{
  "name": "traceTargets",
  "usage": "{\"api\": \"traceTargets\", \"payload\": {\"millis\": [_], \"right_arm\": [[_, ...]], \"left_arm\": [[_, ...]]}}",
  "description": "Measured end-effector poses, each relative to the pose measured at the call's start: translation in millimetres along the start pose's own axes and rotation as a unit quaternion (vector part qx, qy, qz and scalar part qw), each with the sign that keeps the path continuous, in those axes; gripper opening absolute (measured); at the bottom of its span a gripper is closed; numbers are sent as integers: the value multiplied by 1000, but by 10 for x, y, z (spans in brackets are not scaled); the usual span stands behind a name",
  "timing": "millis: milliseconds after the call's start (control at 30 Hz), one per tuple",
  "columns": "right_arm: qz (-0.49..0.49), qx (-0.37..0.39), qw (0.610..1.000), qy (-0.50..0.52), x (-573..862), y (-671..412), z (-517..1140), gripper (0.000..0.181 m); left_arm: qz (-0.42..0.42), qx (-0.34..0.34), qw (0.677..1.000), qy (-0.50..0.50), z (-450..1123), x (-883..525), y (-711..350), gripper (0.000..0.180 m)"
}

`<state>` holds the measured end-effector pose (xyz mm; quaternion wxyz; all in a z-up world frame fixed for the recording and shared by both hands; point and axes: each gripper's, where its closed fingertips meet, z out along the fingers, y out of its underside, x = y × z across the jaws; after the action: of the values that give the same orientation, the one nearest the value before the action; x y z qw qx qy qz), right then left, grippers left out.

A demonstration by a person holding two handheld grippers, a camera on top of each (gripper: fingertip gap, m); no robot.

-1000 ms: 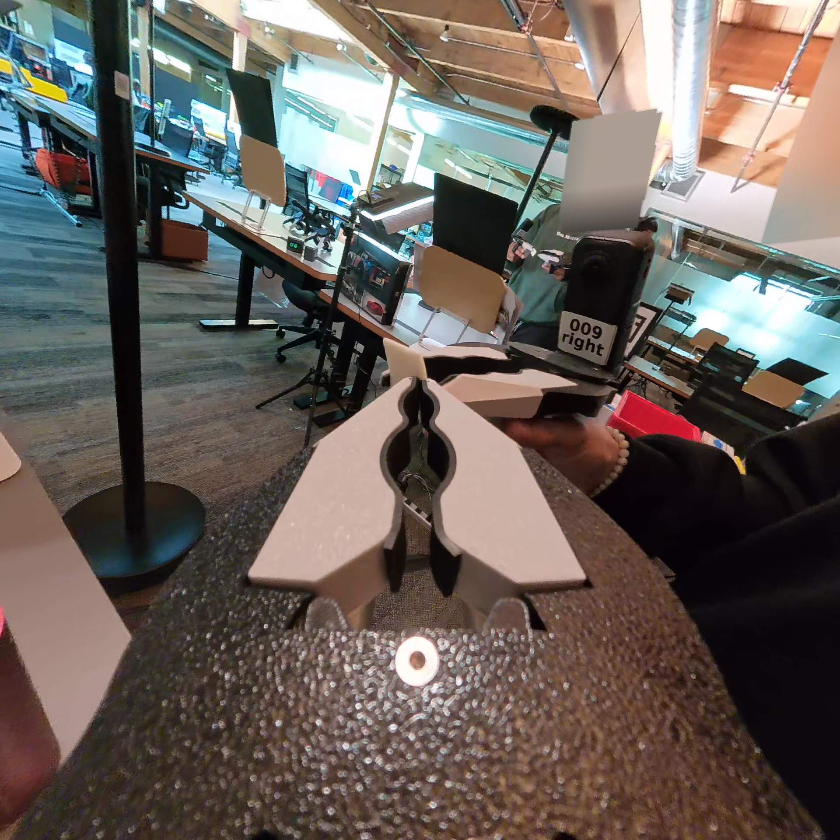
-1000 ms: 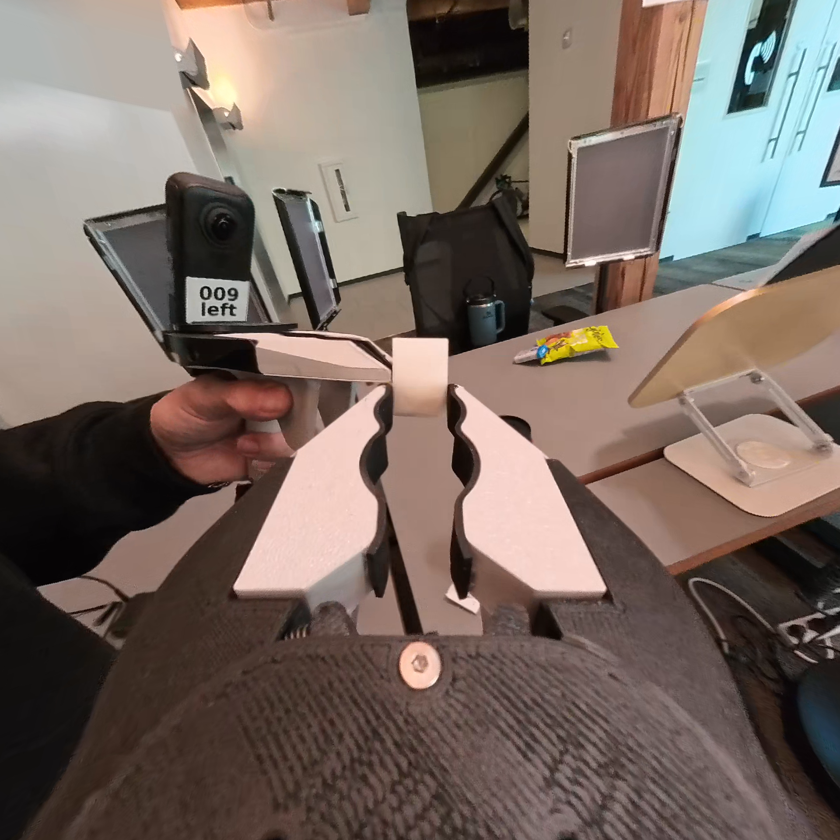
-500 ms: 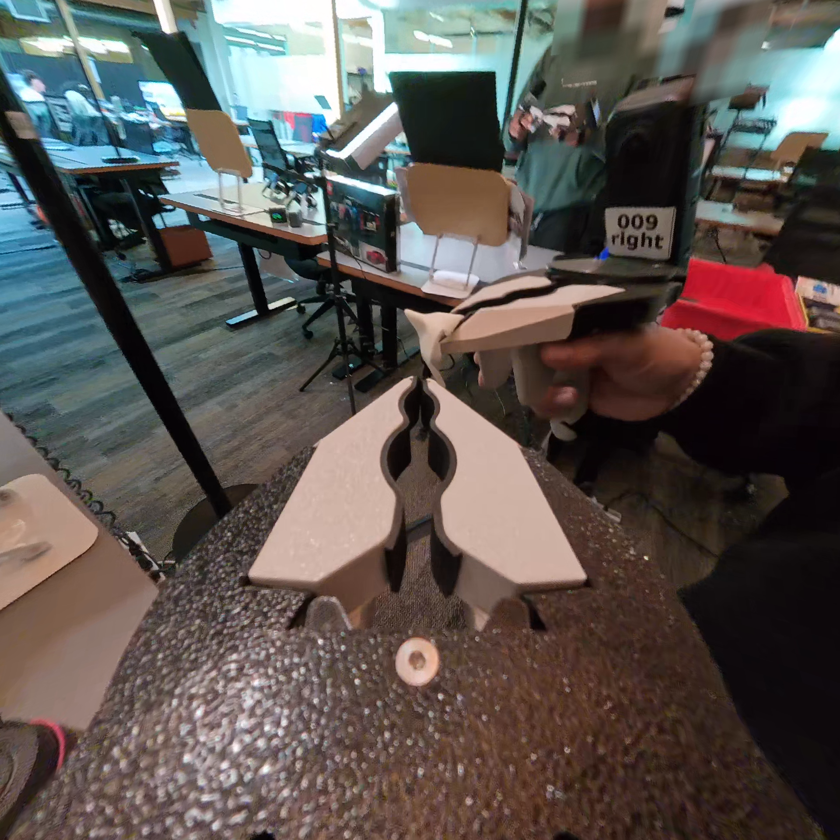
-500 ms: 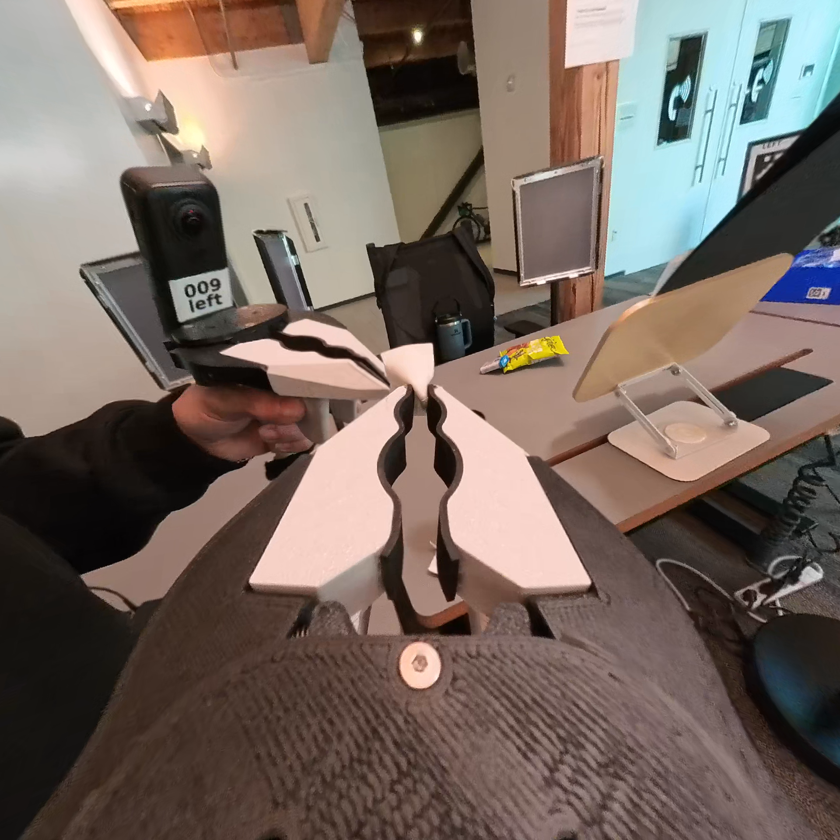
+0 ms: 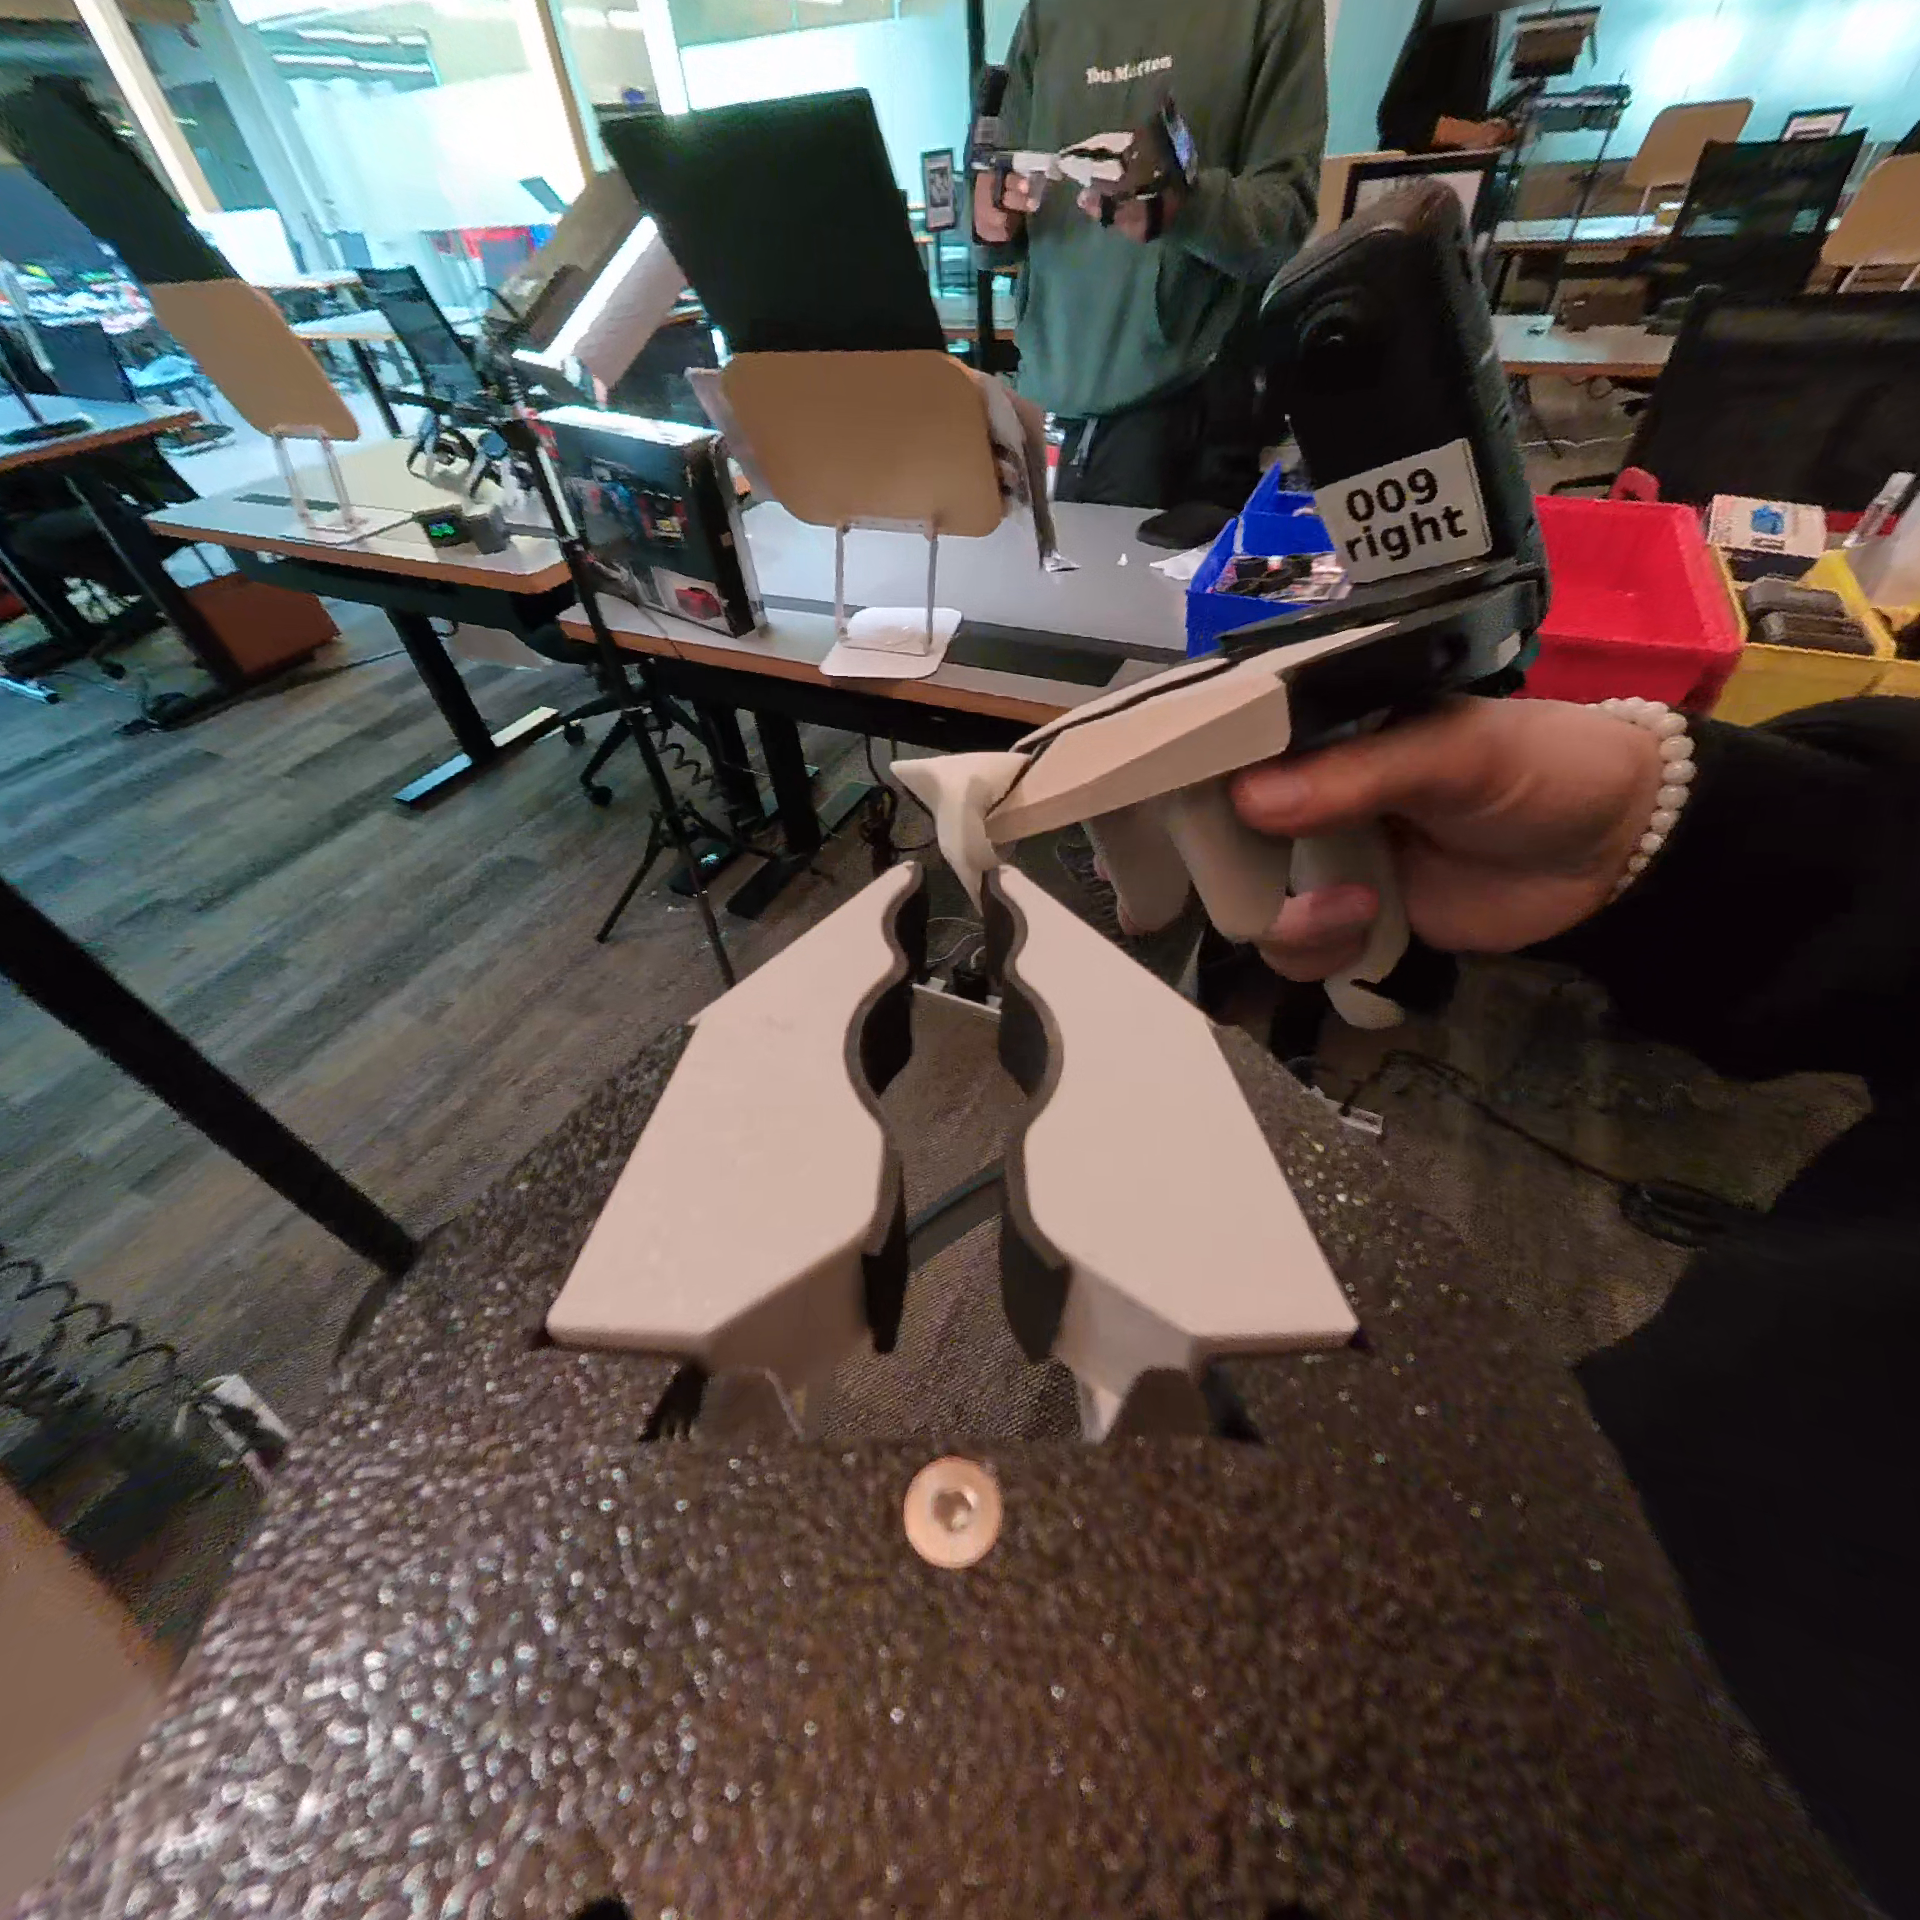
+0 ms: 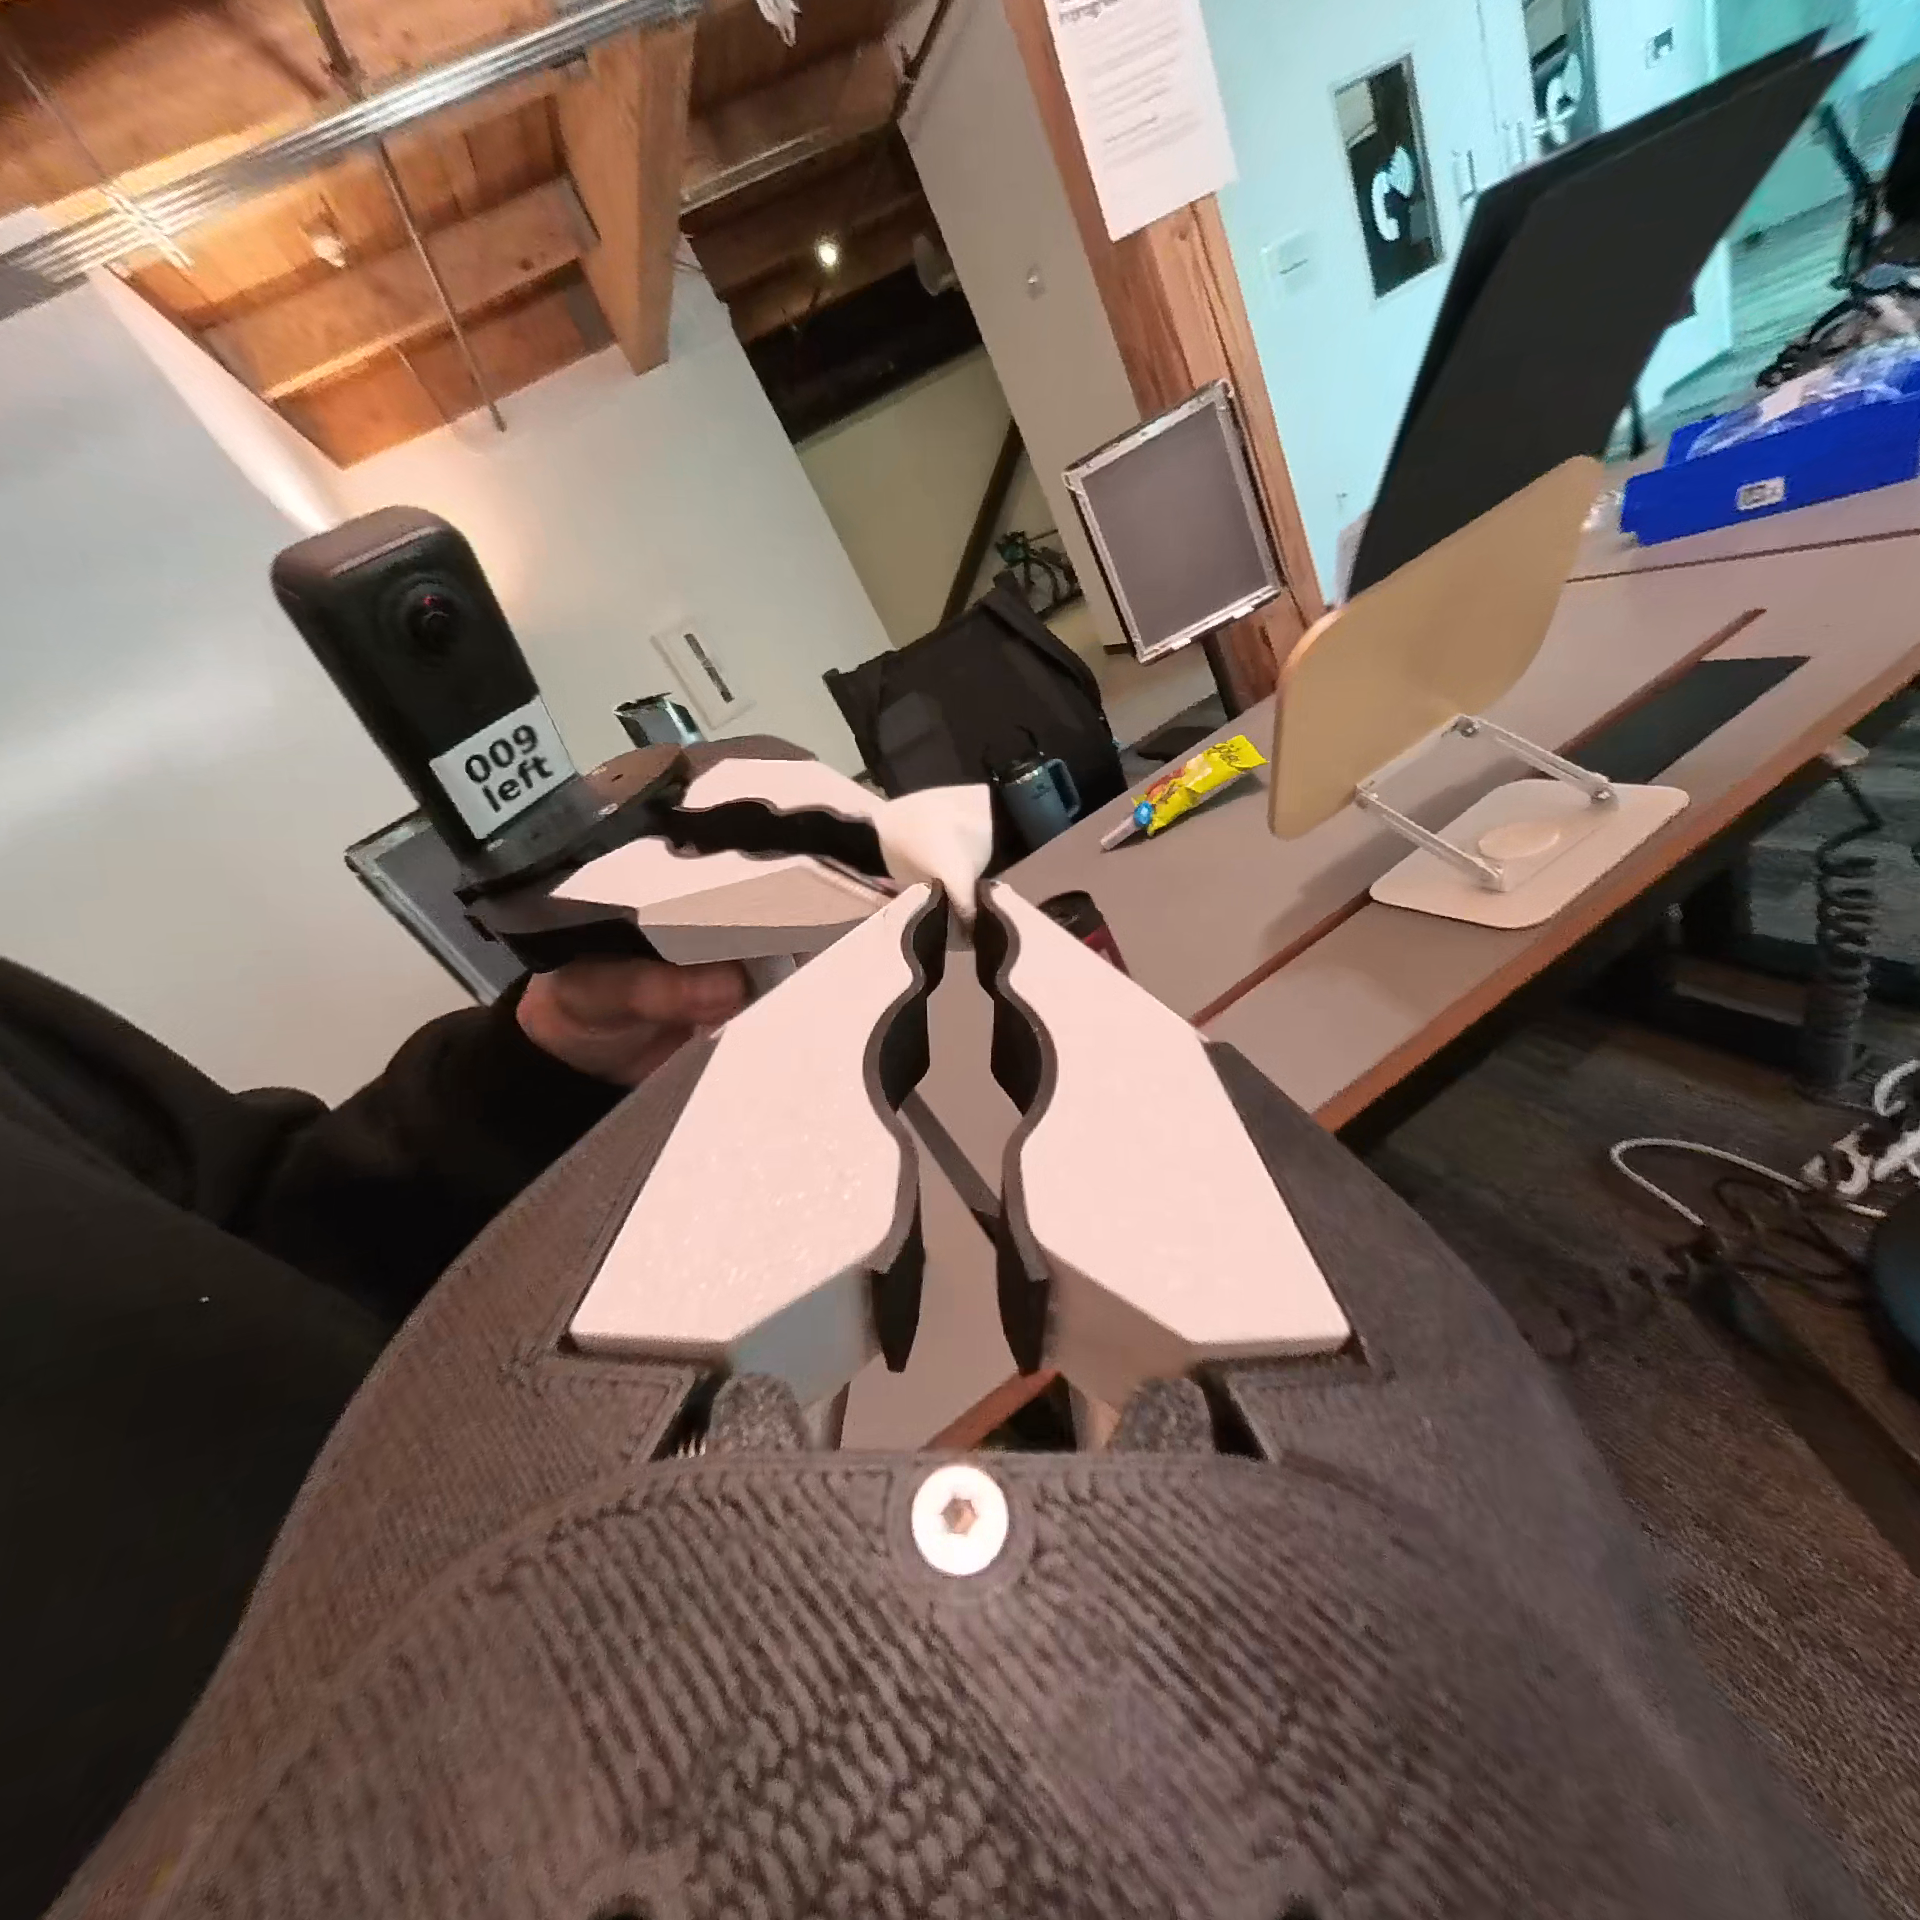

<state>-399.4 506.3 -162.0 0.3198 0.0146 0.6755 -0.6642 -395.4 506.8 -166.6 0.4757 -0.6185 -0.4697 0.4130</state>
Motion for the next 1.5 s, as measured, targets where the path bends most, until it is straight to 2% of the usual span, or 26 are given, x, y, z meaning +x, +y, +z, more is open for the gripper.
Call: {"api": "traceTargets", "payload": {"millis": [67, 233, 333, 433, 500, 600, 733, 833, 1000, 1167, 1400, 1500], "right_arm": [[3, 2, 1000, 8, 21, -15, -190, 3], [-36, 35, 997, 65, 141, -204, -769, 0], [-57, 24, 994, 86, 197, -225, -1028, 0], [-87, 37, 985, 146, 327, -285, -1302, 3], [-98, 30, 977, 186, 433, -280, -1505, 10], [-90, 1, 979, 181, 383, -201, -1768, 17], [-10, -43, 988, 145, 205, 79, -1933, 26], [33, -34, 990, 136, 155, 267, -1837, 28], [34, 51, 984, 169, 217, 81, -1707, 25], [105, 109, 978, 145, 277, -41, -1711, 18], [167, 156, 965, 125, 346, -27, -1625, 20], [193, 182, 958, 109, 360, -56, -1639, 15]], "left_arm": [[0, -2, 1000, 13, 138, 144, -27, 0], [46, -72, 996, 34, 392, 444, 43, 0], [46, -92, 991, 84, 539, 746, 21, 0], [11, -125, 980, 155, 661, 1072, 89, 0], [-51, -117, 976, 179, 741, 1190, 58, 0], [-150, -97, 969, 172, 874, 1178, 27, 0], [-177, -90, 971, 133, 1028, 1092, 55, 0], [-179, -80, 972, 132, 1125, 1099, 2, 0], [-136, -83, 977, 143, 1255, 1138, -47, 0], [-122, -78, 975, 168, 1326, 1109, -99, 0], [-108, -72, 971, 200, 1364, 1070, -128, 0], [-105, -67, 969, 211, 1367, 1073, -135, 0]]}}
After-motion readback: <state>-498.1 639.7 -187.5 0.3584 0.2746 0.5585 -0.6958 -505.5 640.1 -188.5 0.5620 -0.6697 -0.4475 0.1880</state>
